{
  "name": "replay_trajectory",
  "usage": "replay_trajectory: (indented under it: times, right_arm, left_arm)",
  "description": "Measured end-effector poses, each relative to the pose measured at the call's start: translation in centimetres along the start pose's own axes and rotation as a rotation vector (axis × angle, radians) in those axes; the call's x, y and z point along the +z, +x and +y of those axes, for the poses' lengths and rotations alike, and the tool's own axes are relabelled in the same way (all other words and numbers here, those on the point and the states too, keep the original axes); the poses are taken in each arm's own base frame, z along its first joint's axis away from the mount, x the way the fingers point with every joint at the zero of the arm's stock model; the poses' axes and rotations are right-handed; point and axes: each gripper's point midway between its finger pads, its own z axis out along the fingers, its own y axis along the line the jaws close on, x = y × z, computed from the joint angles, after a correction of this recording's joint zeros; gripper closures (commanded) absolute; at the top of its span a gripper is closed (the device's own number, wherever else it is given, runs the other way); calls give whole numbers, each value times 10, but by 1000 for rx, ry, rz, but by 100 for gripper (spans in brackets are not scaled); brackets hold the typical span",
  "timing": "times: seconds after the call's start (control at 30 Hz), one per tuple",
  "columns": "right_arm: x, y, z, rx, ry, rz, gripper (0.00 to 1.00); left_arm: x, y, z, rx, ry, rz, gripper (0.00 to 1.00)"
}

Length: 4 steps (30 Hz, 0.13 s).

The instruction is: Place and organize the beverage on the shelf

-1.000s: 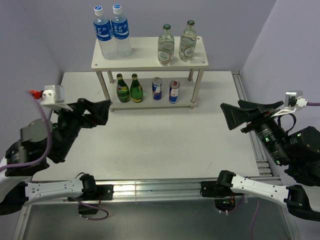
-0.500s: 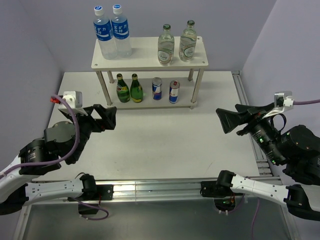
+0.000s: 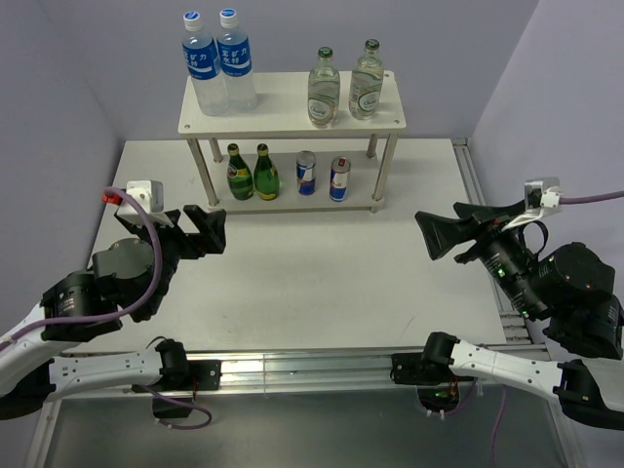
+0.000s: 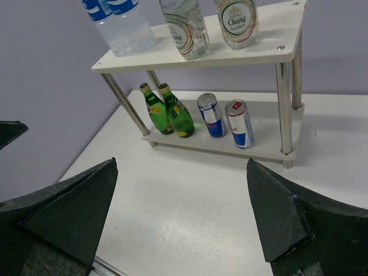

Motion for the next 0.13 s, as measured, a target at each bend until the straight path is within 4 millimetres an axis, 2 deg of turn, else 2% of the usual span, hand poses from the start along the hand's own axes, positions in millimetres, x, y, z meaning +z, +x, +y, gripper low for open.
replay_trajectory:
  times: [0.13]
  right_arm:
    - [2,0,0,-3,2,-6,0]
  left_arm:
    - [0,0,1,1,-6,-2,1]
